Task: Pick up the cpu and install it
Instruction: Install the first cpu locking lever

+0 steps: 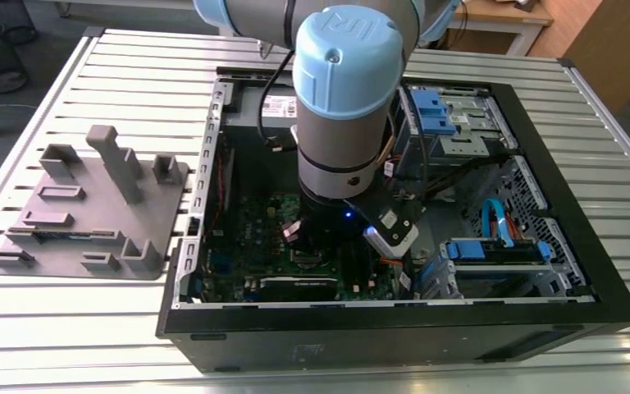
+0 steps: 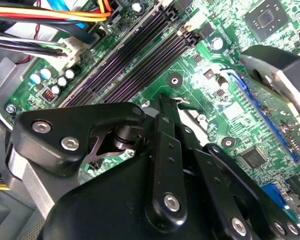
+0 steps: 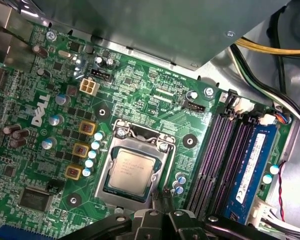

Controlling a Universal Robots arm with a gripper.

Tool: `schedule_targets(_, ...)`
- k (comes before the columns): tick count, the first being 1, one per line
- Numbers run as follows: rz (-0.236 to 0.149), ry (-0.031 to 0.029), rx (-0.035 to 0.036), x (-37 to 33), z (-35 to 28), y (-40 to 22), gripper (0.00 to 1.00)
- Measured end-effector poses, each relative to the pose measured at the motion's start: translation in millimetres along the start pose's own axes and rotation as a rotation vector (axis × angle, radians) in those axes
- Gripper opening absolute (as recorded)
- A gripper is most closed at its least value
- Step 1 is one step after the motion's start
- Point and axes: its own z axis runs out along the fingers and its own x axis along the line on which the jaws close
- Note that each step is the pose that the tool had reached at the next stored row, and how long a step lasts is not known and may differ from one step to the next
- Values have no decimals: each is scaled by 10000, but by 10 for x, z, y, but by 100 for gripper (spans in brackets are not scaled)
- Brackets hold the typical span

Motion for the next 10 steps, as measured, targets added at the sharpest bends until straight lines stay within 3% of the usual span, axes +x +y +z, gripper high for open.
schedule_targets(10, 0, 0, -1, -9, 30, -12, 11)
